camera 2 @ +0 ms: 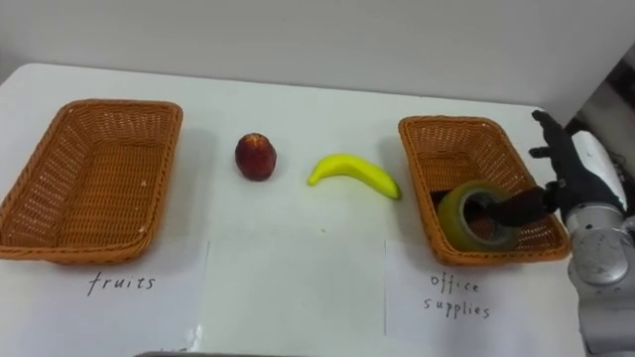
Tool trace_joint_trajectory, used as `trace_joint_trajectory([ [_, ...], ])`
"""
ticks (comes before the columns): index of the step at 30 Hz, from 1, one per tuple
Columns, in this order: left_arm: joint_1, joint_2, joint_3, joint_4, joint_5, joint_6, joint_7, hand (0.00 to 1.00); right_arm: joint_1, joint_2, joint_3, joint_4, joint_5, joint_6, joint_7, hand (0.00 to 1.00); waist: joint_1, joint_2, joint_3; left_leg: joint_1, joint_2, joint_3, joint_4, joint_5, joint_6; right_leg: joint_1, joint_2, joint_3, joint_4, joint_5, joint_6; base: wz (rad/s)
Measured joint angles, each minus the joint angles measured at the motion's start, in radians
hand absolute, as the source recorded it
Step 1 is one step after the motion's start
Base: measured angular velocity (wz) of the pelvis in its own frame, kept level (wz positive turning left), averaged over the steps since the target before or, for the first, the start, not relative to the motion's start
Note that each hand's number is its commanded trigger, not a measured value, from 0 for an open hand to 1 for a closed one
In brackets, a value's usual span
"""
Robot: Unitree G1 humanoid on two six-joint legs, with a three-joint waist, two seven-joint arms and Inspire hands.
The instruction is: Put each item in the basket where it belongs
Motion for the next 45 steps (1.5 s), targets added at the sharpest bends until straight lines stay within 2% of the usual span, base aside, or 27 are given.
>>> trace_joint_trajectory([
  [5, 0.0, 0.0, 0.001, -0.017, 0.0, -0.001, 0.001, 0.0, -0.037, -0.001, 0.0, -0.01, 0.008, 0.0, 0.0, 0.0, -0.004, -0.005, -0.0019, 0.001, 0.0, 0.001, 0.001, 0.0, 0.0, 0.001, 0.0, -0.002, 0.002, 0.0, 0.0, 0.0],
  [16, 0.001, 0.0, 0.001, -0.025, -0.002, -0.001, 0.004, 0.0, -0.041, -0.005, -0.001, -0.043, 0.021, 0.0, 0.0, 0.0, -0.001, -0.004, -0.0019, 0.002, 0.0, 0.001, 0.004, 0.0, 0.0, 0.002, -0.001, -0.003, 0.008, 0.0, 0.0, 0.0],
  [19, 0.0, 0.0, 0.003, -0.025, -0.001, -0.003, 0.004, 0.0, -0.041, -0.018, -0.001, -0.047, 0.02, 0.0, 0.0, 0.0, 0.0, -0.004, -0.0021, 0.002, 0.0, 0.001, 0.004, 0.0, 0.0, 0.0, -0.002, -0.002, 0.012, 0.0, 0.0, 0.0],
  [26, 0.003, 0.005, 0.046, -0.038, -0.001, -0.015, 0.002, 0.0, -0.043, -0.062, -0.001, -0.201, 0.0, -0.001, 0.0, 0.0, -0.008, -0.007, -0.0009, 0.001, 0.0, 0.005, 0.004, 0.0, 0.0, 0.0, -0.001, 0.0, 0.007, 0.0, 0.0, -0.01],
  [33, 0.006, 0.006, 0.046, -0.05, 0.002, -0.016, 0.002, 0.0, -0.056, -0.067, -0.004, -0.274, -0.003, -0.001, 0.012, 0.0, -0.008, -0.011, -0.0013, -0.001, 0.0, 0.002, 0.004, 0.0, 0.0, 0.0, -0.001, -0.002, 0.003, 0.001, -0.001, 0.0],
  [37, 0.005, 0.006, 0.046, -0.05, 0.002, -0.016, 0.004, 0.0, -0.057, -0.067, -0.003, -0.303, 0.006, -0.001, 0.032, 0.0, 0.01, -0.012, 0.0, -0.003, 0.0, 0.002, 0.003, 0.0, 0.0, 0.001, 0.0, 0.001, 0.006, 0.001, -0.001, 0.0],
  [42, 0.0, 0.012, 0.044, -0.05, 0.001, -0.017, 0.013, 0.0, -0.057, -0.067, 0.011, -0.301, 0.036, -0.001, 0.033, 0.0, 0.036, -0.026, 0.0098, -0.02, 0.0, -0.006, 0.003, 0.0, 0.0, -0.007, 0.0, -0.001, 0.007, 0.001, -0.001, 0.04],
  [45, 0.002, 0.035, 0.034, -0.043, 0.001, -0.014, 0.035, 0.0, -0.057, -0.068, 0.053, -0.287, 0.078, 0.0, 0.032, 0.0, 0.055, -0.049, 0.0023, -0.055, 0.002, -0.013, 0.008, 0.002, -0.002, -0.035, 0.003, -0.01, 0.002, 0.005, -0.004, 0.05],
])
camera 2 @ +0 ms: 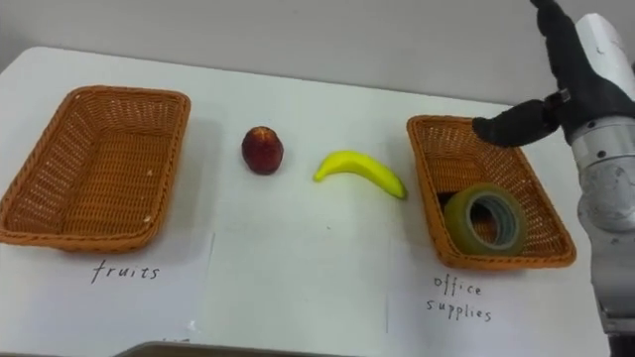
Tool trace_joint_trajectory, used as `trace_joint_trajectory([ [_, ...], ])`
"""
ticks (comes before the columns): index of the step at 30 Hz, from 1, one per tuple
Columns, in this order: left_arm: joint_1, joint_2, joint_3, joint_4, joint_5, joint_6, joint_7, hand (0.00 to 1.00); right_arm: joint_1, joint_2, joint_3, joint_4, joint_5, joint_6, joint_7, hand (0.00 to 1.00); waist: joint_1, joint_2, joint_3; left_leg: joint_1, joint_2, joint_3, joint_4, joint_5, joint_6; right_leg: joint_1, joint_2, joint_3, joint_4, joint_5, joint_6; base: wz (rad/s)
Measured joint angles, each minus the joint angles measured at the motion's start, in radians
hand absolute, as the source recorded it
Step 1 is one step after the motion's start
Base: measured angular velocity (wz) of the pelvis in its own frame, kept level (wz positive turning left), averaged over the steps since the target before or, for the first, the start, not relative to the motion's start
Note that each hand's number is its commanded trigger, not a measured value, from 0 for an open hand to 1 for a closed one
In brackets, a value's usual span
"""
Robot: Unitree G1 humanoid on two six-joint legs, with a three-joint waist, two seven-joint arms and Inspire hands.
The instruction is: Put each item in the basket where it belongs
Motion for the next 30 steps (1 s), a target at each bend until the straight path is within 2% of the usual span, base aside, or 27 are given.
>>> trace_joint_trajectory([
  [2, -0.017, 0.007, 0.0, 0.012, -0.002, 0.0, 0.002, 0.0, -0.013, 0.0, 0.022, 0.037, 0.035, 0.0, -0.004, 0.0, 0.009, -0.01, -0.004, -0.021, 0.001, -0.007, 0.005, 0.001, -0.001, -0.013, 0.0, -0.011, -0.002, 0.006, -0.001, 0.11],
  [3, -0.03, 0.008, -0.002, 0.034, -0.003, 0.0, 0.009, 0.0, -0.038, 0.0, 0.043, 0.075, 0.05, -0.001, -0.005, 0.0, 0.01, -0.015, -0.0017, -0.034, 0.001, -0.007, 0.014, 0.001, -0.001, -0.023, 0.0, -0.012, -0.002, 0.007, -0.001, 0.09],
  [5, -0.049, 0.008, -0.009, 0.042, -0.002, -0.002, 0.01, 0.0, -0.085, 0.0, 0.069, 0.125, 0.071, -0.001, -0.006, 0.0, 0.01, -0.021, -0.0023, -0.065, 0.002, -0.013, 0.029, 0.001, -0.001, -0.044, -0.001, -0.018, -0.003, 0.014, -0.001, 0.07],
  [7, -0.064, 0.009, -0.014, 0.045, 0.0, -0.005, 0.01, 0.0, -0.13, 0.0, 0.087, 0.157, 0.084, -0.003, -0.016, 0.0, 0.02, -0.029, 0.0011, -0.097, 0.003, -0.014, 0.039, 0.002, 0.0, -0.07, 0.0, -0.021, -0.003, 0.021, -0.004, 0.03],
  [8, -0.073, 0.011, -0.021, 0.048, 0.0, -0.005, 0.01, 0.0, -0.163, 0.0, 0.108, 0.187, 0.085, -0.005, -0.025, 0.0, 0.025, -0.027, 0.0056, -0.111, 0.004, -0.016, 0.045, 0.002, 0.0, -0.081, 0.0, -0.023, -0.005, 0.026, -0.005, 0.0],
  [9, -0.082, 0.011, -0.028, 0.048, 0.0, -0.005, 0.01, 0.0, -0.178, 0.0, 0.118, 0.215, 0.085, -0.01, -0.028, 0.0, 0.028, -0.027, 0.0058, -0.126, 0.005, -0.019, 0.054, 0.002, 0.0, -0.088, 0.001, -0.027, -0.014, 0.031, -0.006, 0.06],
  [18, -0.117, 0.017, -0.037, 0.072, -0.001, -0.008, 0.007, 0.0, -0.199, 0.0, 0.194, 0.283, 0.087, -0.012, -0.057, 0.0, 0.085, -0.033, 0.0078, -0.157, 0.006, -0.03, 0.057, 0.005, 0.002, -0.111, 0.0, -0.046, -0.019, 0.036, -0.007, 0.04],
  [24, -0.111, 0.026, -0.038, 0.078, -0.004, -0.008, 0.008, 0.0, -0.2, 0.0, 0.201, 0.284, 0.12, -0.012, -0.067, 0.0, 0.091, -0.04, 0.0094, -0.167, 0.005, -0.038, 0.066, 0.005, 0.002, -0.11, -0.001, -0.058, -0.019, 0.036, -0.007, 0.05],
  [30, -0.096, 0.038, -0.038, 0.076, -0.004, -0.006, 0.008, 0.0, -0.202, 0.0, 0.256, 0.284, 0.122, -0.011, -0.081, 0.0, 0.093, -0.046, 0.0094, -0.169, 0.007, -0.037, 0.07, 0.005, 0.002, -0.101, -0.003, -0.072, -0.017, 0.036, -0.007, 0.05],
])
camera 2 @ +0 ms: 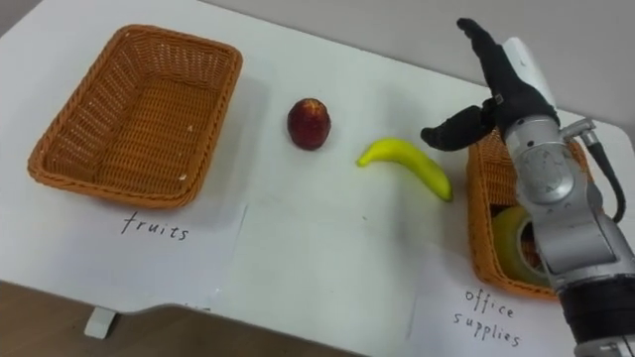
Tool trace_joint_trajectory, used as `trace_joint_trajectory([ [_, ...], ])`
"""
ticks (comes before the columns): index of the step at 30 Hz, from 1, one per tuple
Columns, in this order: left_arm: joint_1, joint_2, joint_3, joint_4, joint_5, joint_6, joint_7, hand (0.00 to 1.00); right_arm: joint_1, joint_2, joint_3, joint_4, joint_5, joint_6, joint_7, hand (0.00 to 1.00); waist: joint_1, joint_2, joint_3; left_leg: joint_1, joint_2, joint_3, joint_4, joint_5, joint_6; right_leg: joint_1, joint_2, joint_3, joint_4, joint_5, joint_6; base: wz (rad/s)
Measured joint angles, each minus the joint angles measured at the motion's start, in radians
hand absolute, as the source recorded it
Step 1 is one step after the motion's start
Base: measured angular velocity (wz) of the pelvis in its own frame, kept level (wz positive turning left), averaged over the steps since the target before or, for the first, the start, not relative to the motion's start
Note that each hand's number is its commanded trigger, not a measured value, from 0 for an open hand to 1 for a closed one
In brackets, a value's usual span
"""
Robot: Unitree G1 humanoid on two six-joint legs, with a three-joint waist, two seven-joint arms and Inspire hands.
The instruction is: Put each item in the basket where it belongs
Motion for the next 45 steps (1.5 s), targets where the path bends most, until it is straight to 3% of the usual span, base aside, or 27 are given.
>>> trace_joint_trajectory([
  [3, 0.008, 0.005, 0.0, -0.001, 0.0, 0.0, 0.0, 0.0, -0.001, 0.0, 0.016, 0.0, -0.001, 0.007, 0.0, 0.0, 0.004, -0.011, 0.002, -0.004, 0.002, 0.0, -0.005, 0.0, -0.001, -0.001, 0.0, -0.014, 0.0, 0.001, -0.001, 0.01],
  [7, 0.011, 0.011, 0.0, -0.002, 0.0, -0.001, 0.0, 0.0, -0.001, 0.0, 0.059, 0.0, -0.005, 0.01, 0.008, 0.0, 0.019, -0.028, -0.006, -0.013, 0.007, -0.004, 0.002, -0.001, -0.002, -0.002, 0.0, -0.043, 0.0, 0.003, -0.004, 0.07],
  [10, 0.011, 0.011, 0.0, -0.002, 0.002, -0.003, 0.0, 0.0, -0.001, 0.0, 0.08, 0.0, -0.021, 0.008, 0.014, 0.0, 0.034, -0.029, -0.0068, -0.015, 0.007, -0.01, 0.002, -0.001, -0.003, -0.002, 0.0, -0.056, -0.001, 0.003, -0.004, 0.05],
  [15, 0.014, 0.018, 0.0, -0.003, 0.004, -0.003, -0.017, 0.0, -0.001, 0.0, 0.088, 0.001, -0.042, 0.007, 0.026, 0.0, 0.056, -0.027, -0.0052, -0.015, 0.007, -0.018, 0.006, 0.0, -0.004, -0.002, 0.0, -0.065, -0.001, 0.003, -0.004, 0.04],
  [21, 0.017, 0.023, 0.0, -0.002, 0.002, -0.001, -0.018, 0.0, -0.001, 0.0, 0.14, 0.043, -0.051, 0.009, 0.032, 0.0, 0.076, -0.022, 0.0044, -0.018, 0.006, -0.023, 0.011, 0.0, -0.004, 0.003, -0.001, -0.082, -0.002, 0.003, -0.004, 0.01],
  [26, 0.012, 0.039, -0.001, 0.003, 0.002, 0.002, -0.02, 0.0, -0.006, 0.0, 0.165, 0.088, -0.124, 0.026, 0.041, 0.0, 0.08, -0.03, 0.0067, -0.036, 0.006, -0.036, 0.013, -0.001, -0.005, -0.001, -0.001, -0.097, -0.003, 0.003, -0.004, 0.1],
  [35, 0.001, 0.041, -0.016, 0.014, 0.002, 0.02, -0.041, 0.0, -0.015, 0.0, 0.166, 0.162, -0.201, 0.045, 0.042, 0.0, 0.103, -0.032, 0.0073, -0.043, 0.005, -0.048, 0.02, -0.001, -0.006, -0.003, -0.001, -0.106, -0.003, 0.003, -0.004, 0.04],
  [45, -0.014, 0.046, -0.019, 0.034, 0.003, 0.019, -0.061, 0.0, -0.055, -0.003, 0.166, 0.256, -0.208, 0.045, 0.054, 0.0, 0.104, -0.035, 0.0078, -0.057, -0.002, -0.075, 0.027, 0.001, -0.006, -0.007, -0.003, -0.113, -0.005, 0.003, -0.004, 0.06],
])
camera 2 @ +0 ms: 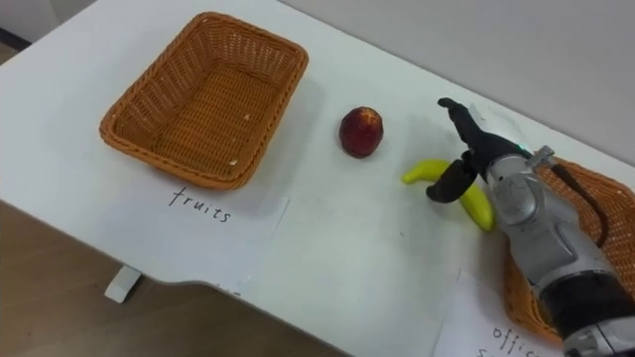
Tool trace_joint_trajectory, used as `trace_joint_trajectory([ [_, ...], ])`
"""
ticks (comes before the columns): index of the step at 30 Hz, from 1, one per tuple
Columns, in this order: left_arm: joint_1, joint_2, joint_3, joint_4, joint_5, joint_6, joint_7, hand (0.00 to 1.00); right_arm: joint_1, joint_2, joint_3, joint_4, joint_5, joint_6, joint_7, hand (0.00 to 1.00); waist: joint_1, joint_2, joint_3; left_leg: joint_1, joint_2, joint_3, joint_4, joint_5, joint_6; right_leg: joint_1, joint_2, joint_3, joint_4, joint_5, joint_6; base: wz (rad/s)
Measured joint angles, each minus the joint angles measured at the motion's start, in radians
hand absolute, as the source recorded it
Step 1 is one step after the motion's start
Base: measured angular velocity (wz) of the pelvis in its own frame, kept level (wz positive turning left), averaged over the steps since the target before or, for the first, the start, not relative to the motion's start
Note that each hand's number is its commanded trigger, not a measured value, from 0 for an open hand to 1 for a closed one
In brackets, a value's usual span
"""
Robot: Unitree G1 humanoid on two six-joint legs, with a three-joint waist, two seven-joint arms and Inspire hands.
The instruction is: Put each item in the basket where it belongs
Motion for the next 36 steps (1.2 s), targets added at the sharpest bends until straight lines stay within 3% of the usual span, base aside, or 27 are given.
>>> trace_joint_trajectory([
  [10, -0.011, 0.001, 0.0, 0.003, -0.002, -0.008, -0.018, 0.0, -0.032, -0.005, 0.005, 0.066, -0.007, -0.002, 0.03, 0.0, 0.002, -0.004, -0.0011, -0.017, 0.0, -0.001, 0.017, 0.001, -0.001, -0.014, 0.0, 0.003, 0.0, 0.0, 0.0, 0.0],
  [17, -0.017, 0.002, -0.002, 0.0, -0.003, -0.014, -0.028, 0.0, -0.06, -0.005, 0.038, 0.113, -0.018, 0.0, 0.088, 0.0, 0.001, 0.0, 0.0024, -0.033, -0.003, -0.023, 0.03, 0.001, -0.001, -0.014, -0.001, -0.023, 0.003, 0.0, -0.001, 0.08],
  [25, -0.034, 0.002, -0.002, -0.003, -0.003, -0.021, -0.041, 0.0, -0.067, -0.006, 0.038, 0.151, -0.018, -0.002, 0.127, 0.0, 0.025, 0.0, 0.003, -0.046, -0.004, -0.034, 0.041, 0.001, -0.001, -0.015, -0.001, -0.035, 0.004, 0.002, -0.004, 0.05],
  [36, -0.041, 0.031, -0.063, 0.002, -0.005, -0.041, -0.019, 0.0, -0.097, -0.015, 0.037, 0.238, 0.01, -0.027, 0.124, 0.0, 0.028, 0.005, 0.0081, -0.068, -0.006, -0.06, 0.048, 0.004, -0.007, -0.016, -0.001, -0.069, 0.004, 0.002, -0.004, 0.07],
])
